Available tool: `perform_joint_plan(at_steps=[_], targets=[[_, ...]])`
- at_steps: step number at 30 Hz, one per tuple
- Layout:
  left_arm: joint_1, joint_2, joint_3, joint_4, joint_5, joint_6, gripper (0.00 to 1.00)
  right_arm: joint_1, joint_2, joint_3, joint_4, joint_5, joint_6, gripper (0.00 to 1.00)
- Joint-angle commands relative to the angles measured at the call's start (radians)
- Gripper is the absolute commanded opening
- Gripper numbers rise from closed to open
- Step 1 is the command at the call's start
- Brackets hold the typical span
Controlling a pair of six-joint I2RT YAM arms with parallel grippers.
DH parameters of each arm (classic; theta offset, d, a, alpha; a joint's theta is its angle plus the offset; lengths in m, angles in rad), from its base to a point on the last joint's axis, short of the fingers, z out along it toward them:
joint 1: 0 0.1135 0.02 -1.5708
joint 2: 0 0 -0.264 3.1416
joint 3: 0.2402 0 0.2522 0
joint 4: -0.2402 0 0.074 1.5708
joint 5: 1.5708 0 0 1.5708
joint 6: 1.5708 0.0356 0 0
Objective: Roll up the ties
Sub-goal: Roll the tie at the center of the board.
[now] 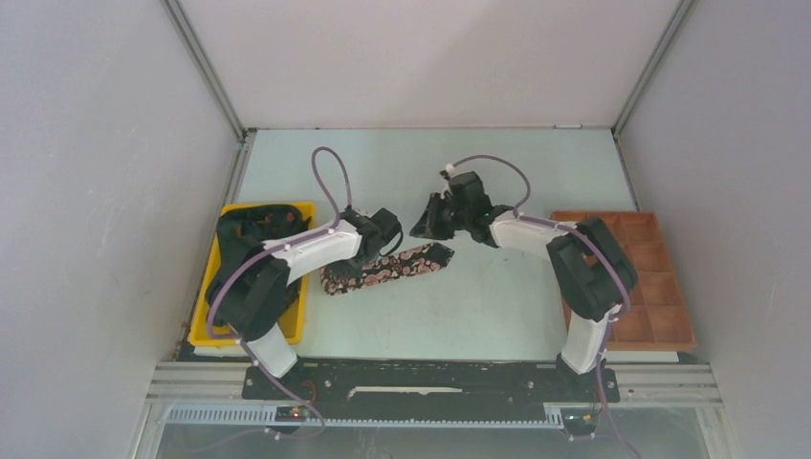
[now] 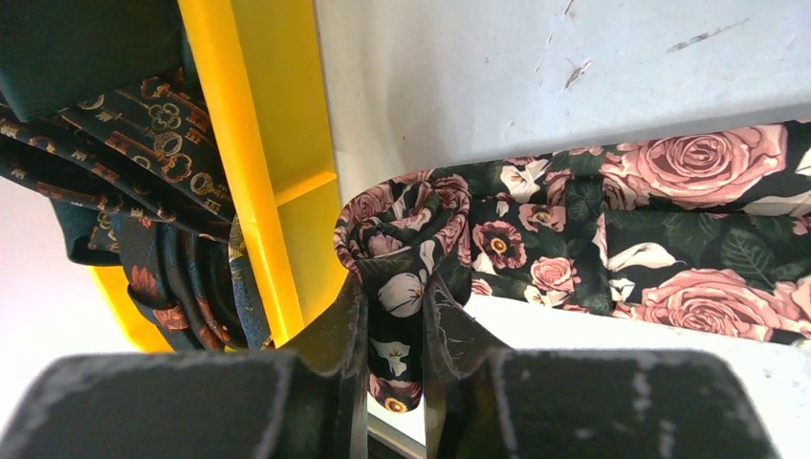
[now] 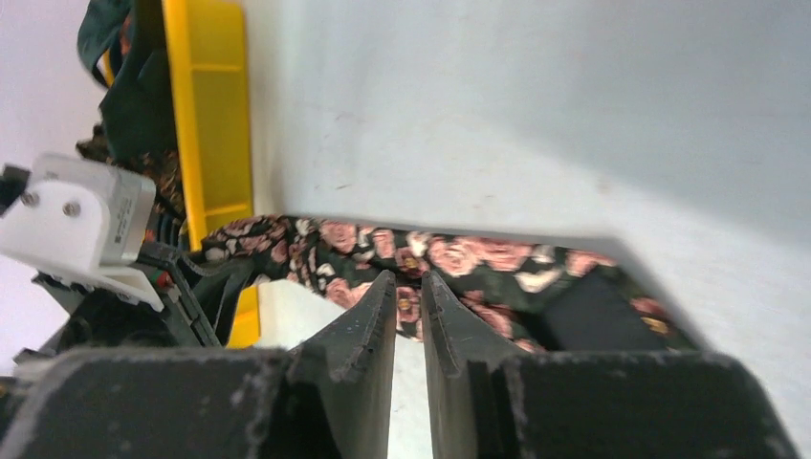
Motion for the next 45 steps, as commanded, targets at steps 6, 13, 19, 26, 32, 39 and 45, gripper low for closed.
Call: perform_joint_plan(at_steps=[6, 13, 19, 26, 32, 39, 45], targets=[[-0.046, 0.116, 0.081, -0.093, -0.088, -0.058, 0.00, -0.090, -0.104, -0.061, -0.033, 0.028, -0.020, 0.19], [-0.070, 0.186, 0.133, -0.092, -0.036, -0.053, 0.00, -0.103, -0.128, -0.065, -0.048, 0.036, -0.030, 0.19], [-0.091, 0.233, 0.165, -0.070, 0.032, -0.044, 0.11, -0.113, -0.133, -0.075, -0.046, 0.037, -0.033, 0.18], [-0.095, 0.213, 0.183, -0.043, 0.087, -0.050, 0.34, -0.114, -0.135, -0.082, -0.040, 0.037, -0.035, 0.18], [-0.095, 0.156, 0.177, -0.012, 0.122, -0.043, 0.54, -0.114, -0.131, -0.086, -0.036, 0.043, -0.040, 0.18], [-0.096, 0.031, 0.162, -0.003, 0.112, -0.042, 0.70, -0.063, -0.125, -0.099, 0.023, 0.048, -0.036, 0.18], [-0.093, -0.151, 0.092, 0.037, 0.120, -0.046, 0.80, -0.006, -0.126, -0.099, 0.001, 0.078, -0.041, 0.20]])
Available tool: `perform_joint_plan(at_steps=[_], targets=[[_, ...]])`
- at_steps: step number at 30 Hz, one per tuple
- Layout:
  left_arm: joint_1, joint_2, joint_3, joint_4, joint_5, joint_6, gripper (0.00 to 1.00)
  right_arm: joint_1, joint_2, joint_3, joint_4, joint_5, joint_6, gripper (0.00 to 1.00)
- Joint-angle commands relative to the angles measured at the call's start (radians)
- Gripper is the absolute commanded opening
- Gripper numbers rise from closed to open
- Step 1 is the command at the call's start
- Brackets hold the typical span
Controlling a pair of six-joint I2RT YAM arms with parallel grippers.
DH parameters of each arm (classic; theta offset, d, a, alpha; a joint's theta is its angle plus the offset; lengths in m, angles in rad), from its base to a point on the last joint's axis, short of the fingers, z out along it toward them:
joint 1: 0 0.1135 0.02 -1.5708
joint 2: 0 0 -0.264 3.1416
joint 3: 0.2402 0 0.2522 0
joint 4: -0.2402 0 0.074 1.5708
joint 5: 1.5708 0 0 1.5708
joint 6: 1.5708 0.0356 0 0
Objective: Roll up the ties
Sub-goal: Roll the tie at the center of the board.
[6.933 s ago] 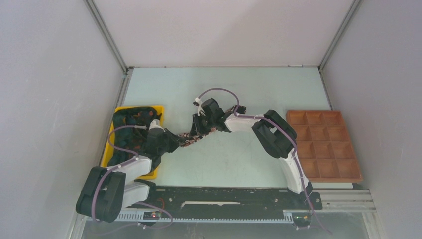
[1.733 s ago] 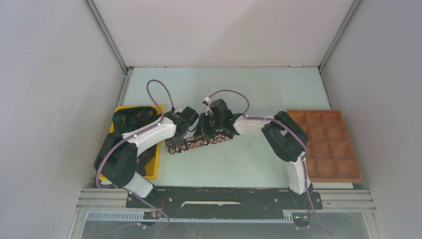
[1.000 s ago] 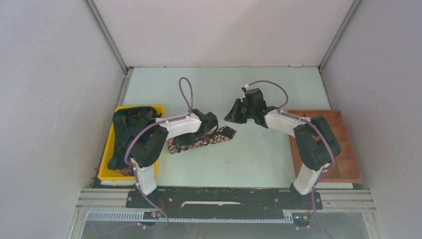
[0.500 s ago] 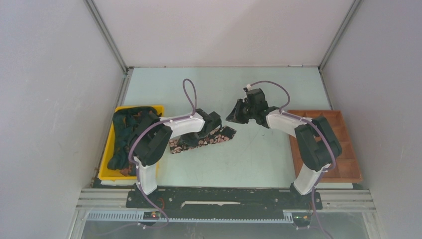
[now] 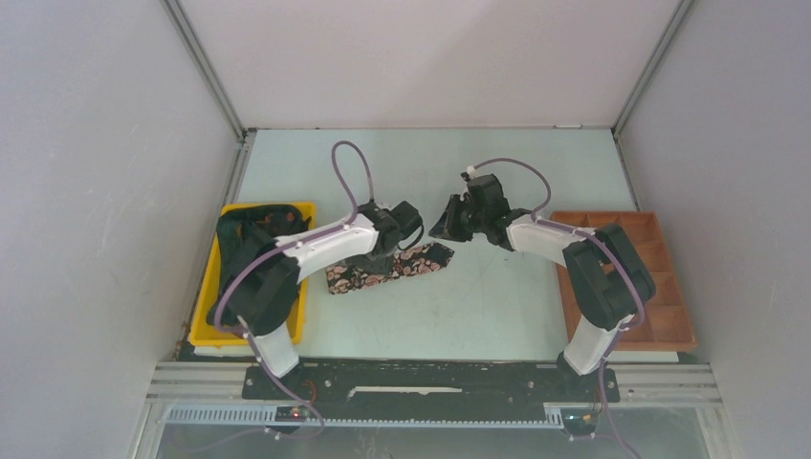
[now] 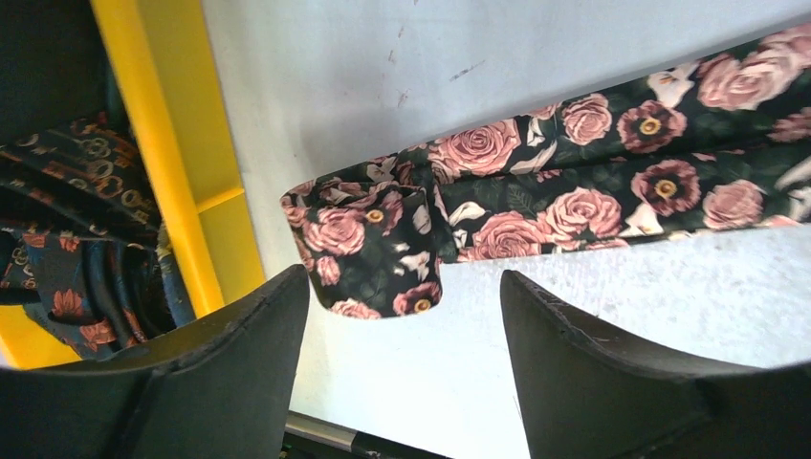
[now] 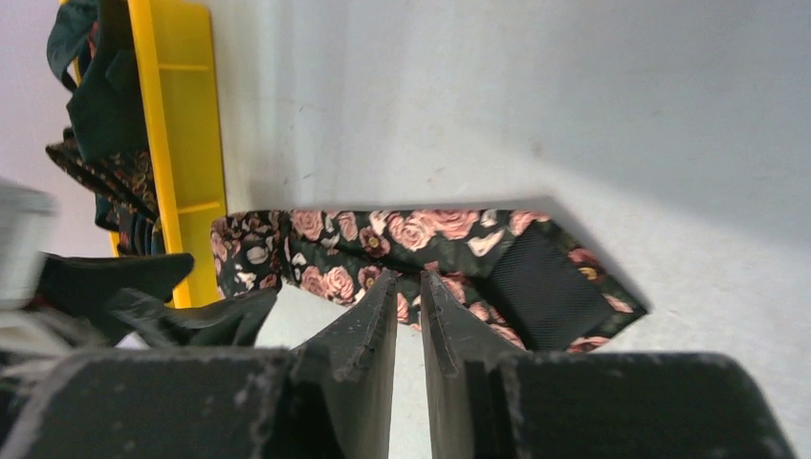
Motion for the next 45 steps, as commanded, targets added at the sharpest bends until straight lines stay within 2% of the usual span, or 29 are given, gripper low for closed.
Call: perform_joint_plan(at_steps=[1, 7, 10, 15, 26, 31, 34, 45], targets=[[-0.004, -0.167, -0.063, 0.047, 0.005, -0.020, 0.80, 0.031, -0.043, -0.002, -0.006, 0.048, -0.027, 0.21], [0.032, -0.354, -0.216, 0.148, 0.024, -0.035, 0.83, 0.040, -0.083, -0.003, -0.209, 0.157, -0.133, 0.34], [0.058, -0.450, -0.282, 0.182, 0.045, -0.037, 0.82, 0.035, -0.117, -0.016, -0.274, 0.215, -0.183, 0.50], [0.081, -0.553, -0.343, 0.196, 0.062, -0.035, 0.82, 0.019, -0.127, -0.001, -0.344, 0.268, -0.253, 0.66], [0.087, -0.660, -0.418, 0.217, 0.103, -0.053, 0.80, 0.069, 0.062, 0.201, -0.518, 0.419, -0.381, 0.72], [0.089, -0.691, -0.441, 0.218, 0.104, -0.059, 0.80, 0.103, 0.146, 0.291, -0.577, 0.467, -0.395, 0.71], [0.089, -0.708, -0.453, 0.218, 0.109, -0.063, 0.79, 0.115, 0.187, 0.326, -0.597, 0.488, -0.394, 0.66], [0.099, -0.751, -0.467, 0.211, 0.102, -0.060, 0.79, 0.147, 0.264, 0.347, -0.616, 0.480, -0.385, 0.30]])
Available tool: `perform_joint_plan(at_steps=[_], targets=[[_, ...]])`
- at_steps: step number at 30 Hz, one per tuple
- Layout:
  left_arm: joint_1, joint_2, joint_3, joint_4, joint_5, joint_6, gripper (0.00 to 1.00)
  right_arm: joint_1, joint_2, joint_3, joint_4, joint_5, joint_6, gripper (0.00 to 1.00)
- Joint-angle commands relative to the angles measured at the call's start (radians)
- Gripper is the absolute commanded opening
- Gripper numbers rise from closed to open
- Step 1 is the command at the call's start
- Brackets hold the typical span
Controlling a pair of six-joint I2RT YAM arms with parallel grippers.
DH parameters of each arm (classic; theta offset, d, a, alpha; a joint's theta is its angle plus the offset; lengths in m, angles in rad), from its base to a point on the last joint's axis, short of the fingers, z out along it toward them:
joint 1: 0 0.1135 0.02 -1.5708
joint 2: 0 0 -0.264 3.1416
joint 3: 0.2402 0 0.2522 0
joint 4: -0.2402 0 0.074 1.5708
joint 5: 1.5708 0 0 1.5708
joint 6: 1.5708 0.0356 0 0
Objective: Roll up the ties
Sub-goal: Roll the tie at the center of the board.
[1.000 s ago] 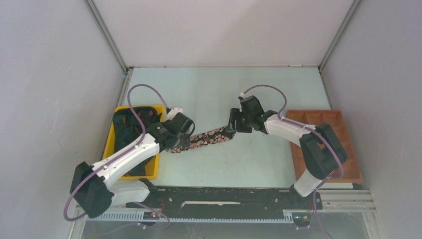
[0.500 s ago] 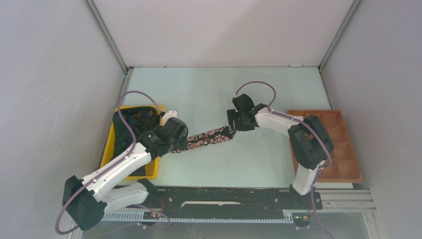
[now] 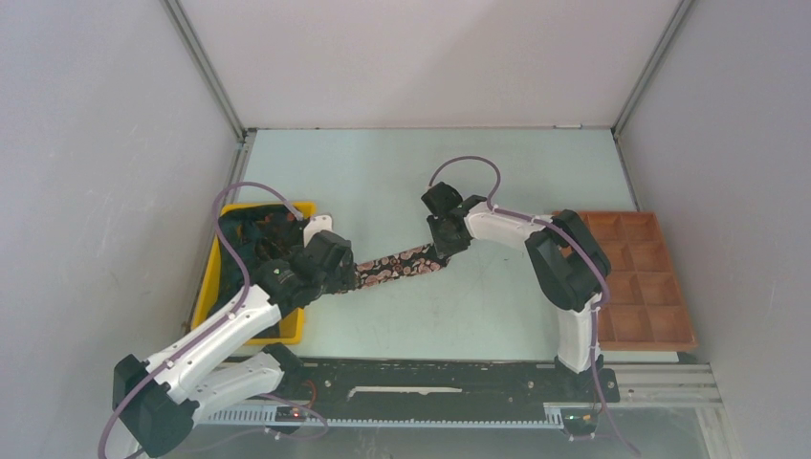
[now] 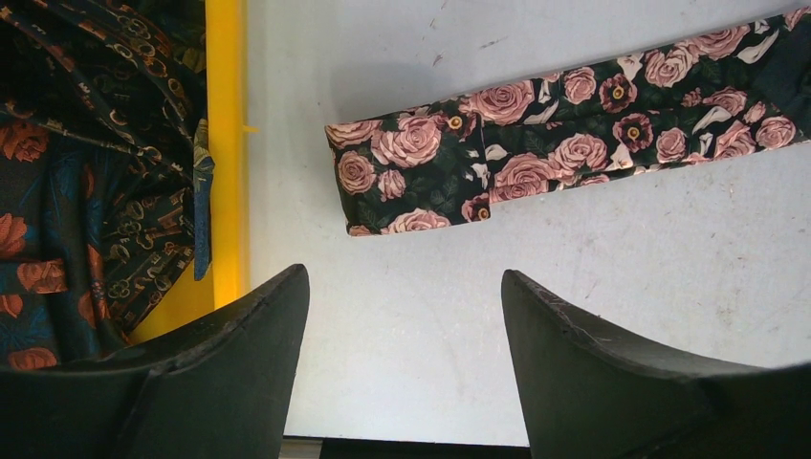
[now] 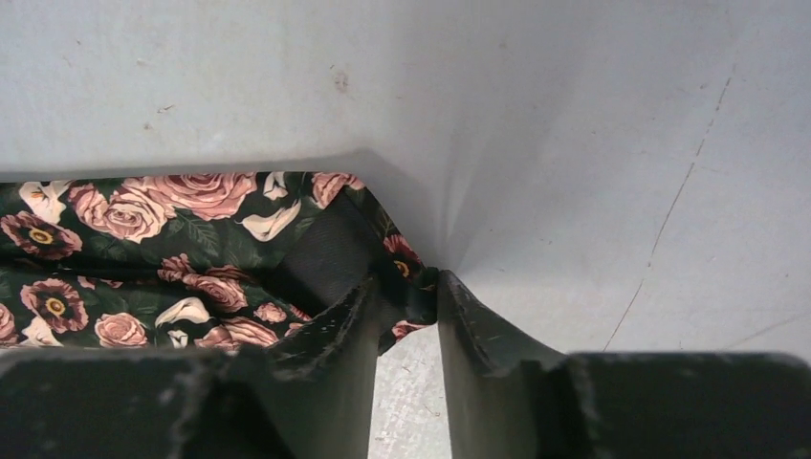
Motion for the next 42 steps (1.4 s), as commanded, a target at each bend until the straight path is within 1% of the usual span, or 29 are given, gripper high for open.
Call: perform_joint_plan(at_steps=[1, 4, 7, 10, 13, 18, 21, 22, 25, 27, 28, 31, 33, 36, 39, 42], targets=[[0.010, -0.024, -0.006, 0.018, -0.004, -0.014, 0.79, 0.010, 0.040, 0.017, -0.024, 0.024, -0.002, 0.27], [0.013, -0.029, -0.005, 0.016, -0.007, -0.014, 0.78, 0.007, 0.041, 0.017, -0.023, 0.025, -0.004, 0.19], [0.017, -0.034, -0.004, 0.015, -0.013, -0.017, 0.78, -0.008, 0.033, 0.018, -0.027, 0.029, -0.012, 0.14], [0.023, -0.037, -0.001, 0.017, -0.018, -0.021, 0.78, -0.039, 0.022, 0.016, -0.036, 0.040, -0.026, 0.12], [0.037, -0.039, -0.003, 0.025, -0.025, -0.032, 0.78, -0.072, 0.017, 0.017, -0.046, 0.048, -0.044, 0.12], [0.079, -0.064, -0.023, 0.073, 0.002, -0.042, 0.79, -0.142, -0.006, -0.005, -0.050, 0.070, -0.069, 0.13], [0.110, -0.073, -0.049, 0.126, 0.046, -0.040, 0.79, -0.183, -0.022, -0.017, -0.059, 0.089, -0.080, 0.17], [0.119, -0.075, -0.058, 0.143, 0.066, -0.042, 0.79, -0.196, -0.031, -0.019, -0.060, 0.089, -0.082, 0.20], [0.137, -0.080, -0.088, 0.206, 0.105, -0.042, 0.79, -0.209, -0.073, -0.020, -0.062, 0.084, -0.081, 0.36], [0.141, -0.082, -0.103, 0.246, 0.122, -0.044, 0.79, -0.202, -0.119, -0.018, -0.057, 0.072, -0.077, 0.53], [0.142, -0.082, -0.111, 0.264, 0.130, -0.045, 0.79, -0.199, -0.140, -0.019, -0.054, 0.061, -0.073, 0.57], [0.149, -0.080, -0.135, 0.303, 0.148, -0.049, 0.79, -0.175, -0.203, -0.017, -0.043, -0.007, -0.044, 0.58], [0.158, -0.080, -0.156, 0.335, 0.166, -0.055, 0.79, -0.147, -0.232, -0.017, -0.013, -0.112, -0.023, 0.58], [0.179, -0.088, -0.194, 0.398, 0.218, -0.058, 0.80, -0.096, -0.245, -0.017, 0.078, -0.292, 0.023, 0.57], [0.197, -0.106, -0.228, 0.442, 0.238, -0.068, 0.81, -0.038, -0.214, -0.017, 0.200, -0.486, 0.095, 0.53], [0.225, -0.127, -0.265, 0.478, 0.263, -0.076, 0.81, 0.008, -0.164, -0.017, 0.339, -0.607, 0.192, 0.49]])
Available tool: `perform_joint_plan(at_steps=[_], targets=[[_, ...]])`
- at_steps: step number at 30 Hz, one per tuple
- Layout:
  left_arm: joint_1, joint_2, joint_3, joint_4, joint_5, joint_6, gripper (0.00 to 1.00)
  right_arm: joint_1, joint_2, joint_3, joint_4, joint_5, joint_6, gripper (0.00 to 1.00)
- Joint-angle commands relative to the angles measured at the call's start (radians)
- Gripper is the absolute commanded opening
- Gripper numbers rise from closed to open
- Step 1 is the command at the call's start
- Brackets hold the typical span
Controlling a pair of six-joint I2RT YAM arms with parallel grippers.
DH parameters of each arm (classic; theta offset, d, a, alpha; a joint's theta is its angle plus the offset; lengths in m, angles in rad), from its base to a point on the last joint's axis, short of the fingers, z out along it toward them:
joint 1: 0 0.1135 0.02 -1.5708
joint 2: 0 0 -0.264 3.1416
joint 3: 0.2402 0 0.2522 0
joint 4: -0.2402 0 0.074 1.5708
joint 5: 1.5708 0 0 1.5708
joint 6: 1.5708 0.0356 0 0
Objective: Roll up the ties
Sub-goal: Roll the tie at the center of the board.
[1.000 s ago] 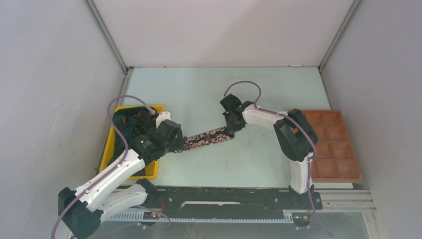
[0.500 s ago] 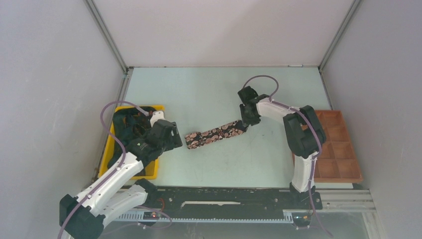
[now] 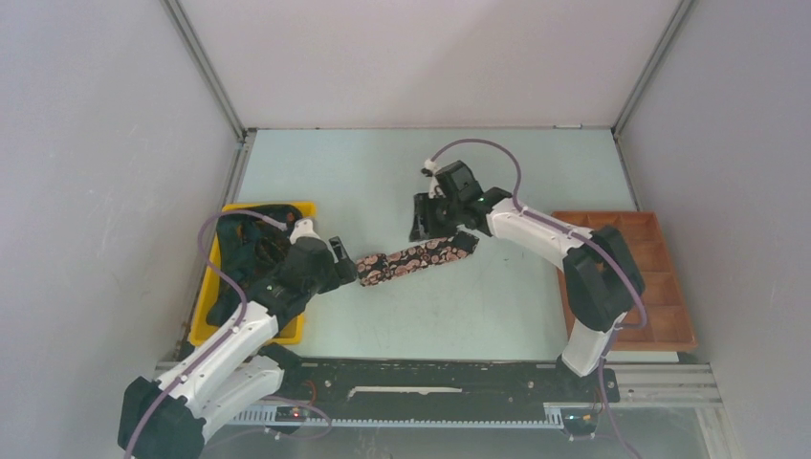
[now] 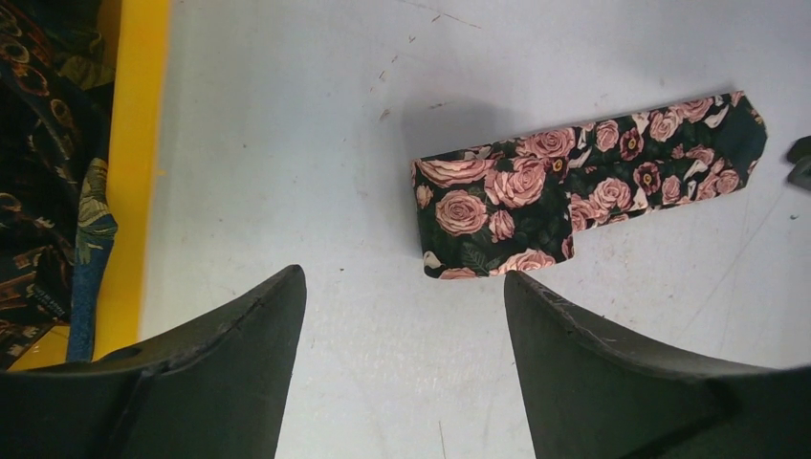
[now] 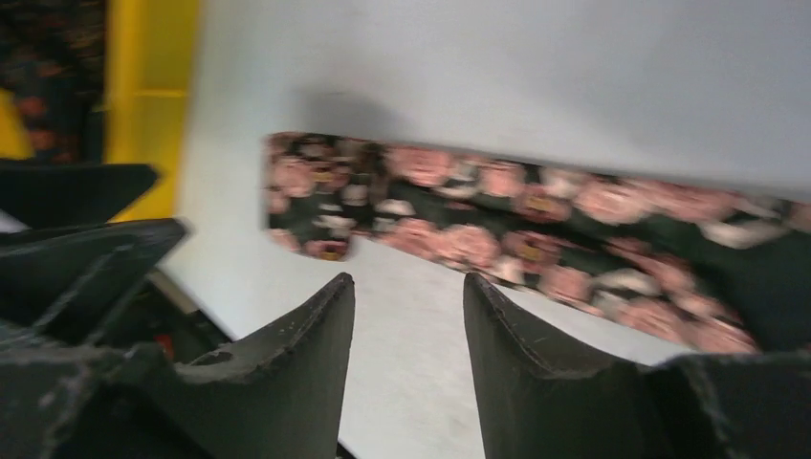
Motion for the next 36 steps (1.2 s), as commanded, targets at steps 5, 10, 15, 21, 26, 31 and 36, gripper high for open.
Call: perform_joint_plan(at_steps=[5, 10, 15, 21, 26, 31, 36], targets=[[0.076, -0.072, -0.093, 0.175, 0.106, -0.036, 0.82, 0.089, 0.149, 0.010, 0.395, -0.371, 0.259, 0.41], [0.094, -0.091, -0.144, 0.233, 0.130, -0.044, 0.81, 0.102, 0.225, 0.030, 0.428, -0.386, 0.281, 0.35], [0.100, -0.090, -0.167, 0.266, 0.144, -0.042, 0.81, 0.105, 0.236, 0.035, 0.387, -0.353, 0.262, 0.32], [0.102, -0.048, -0.180, 0.308, 0.167, -0.041, 0.81, 0.096, 0.244, 0.035, 0.351, -0.343, 0.245, 0.32], [0.102, -0.029, -0.193, 0.344, 0.174, -0.040, 0.81, 0.096, 0.240, 0.035, 0.305, -0.310, 0.206, 0.35], [0.102, 0.008, -0.199, 0.382, 0.195, -0.040, 0.81, 0.096, 0.246, 0.035, 0.302, -0.310, 0.197, 0.38], [0.102, 0.049, -0.206, 0.433, 0.210, -0.038, 0.81, 0.104, 0.267, 0.035, 0.333, -0.327, 0.212, 0.36]])
